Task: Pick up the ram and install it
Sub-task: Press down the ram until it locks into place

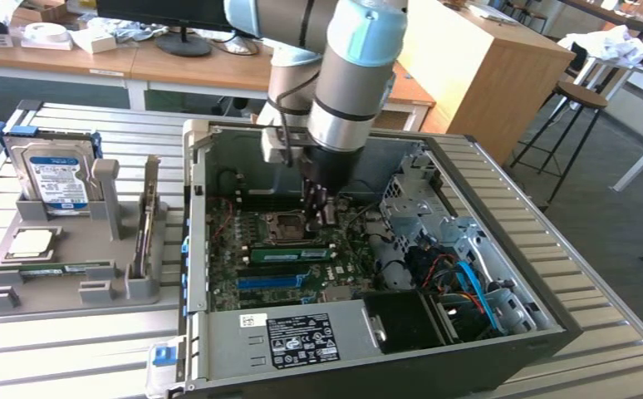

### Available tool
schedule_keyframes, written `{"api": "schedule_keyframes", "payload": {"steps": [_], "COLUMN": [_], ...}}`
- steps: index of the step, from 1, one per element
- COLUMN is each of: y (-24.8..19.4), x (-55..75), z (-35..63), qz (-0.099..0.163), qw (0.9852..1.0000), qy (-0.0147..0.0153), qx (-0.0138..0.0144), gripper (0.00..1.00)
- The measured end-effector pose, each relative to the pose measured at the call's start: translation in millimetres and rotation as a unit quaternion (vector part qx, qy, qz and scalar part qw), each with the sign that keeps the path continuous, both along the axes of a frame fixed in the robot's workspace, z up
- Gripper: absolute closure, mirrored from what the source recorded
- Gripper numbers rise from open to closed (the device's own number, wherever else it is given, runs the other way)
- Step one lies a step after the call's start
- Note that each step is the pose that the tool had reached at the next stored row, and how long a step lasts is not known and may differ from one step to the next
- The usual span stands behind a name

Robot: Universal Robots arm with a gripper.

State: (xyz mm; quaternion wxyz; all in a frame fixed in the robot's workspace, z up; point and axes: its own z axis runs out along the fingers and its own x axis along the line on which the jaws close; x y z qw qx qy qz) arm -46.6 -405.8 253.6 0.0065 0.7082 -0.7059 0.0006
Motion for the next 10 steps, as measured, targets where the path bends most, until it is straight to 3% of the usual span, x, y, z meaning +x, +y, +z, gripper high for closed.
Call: {"api": "schedule_keyframes", "payload": {"steps": [10], "y": [0.0], "x": [-28.7], "z": [-0.7], "qz": [0.000], "qw": [1.0000], "qy": [0.0000], "qx": [0.0000], "gripper": [0.90]}}
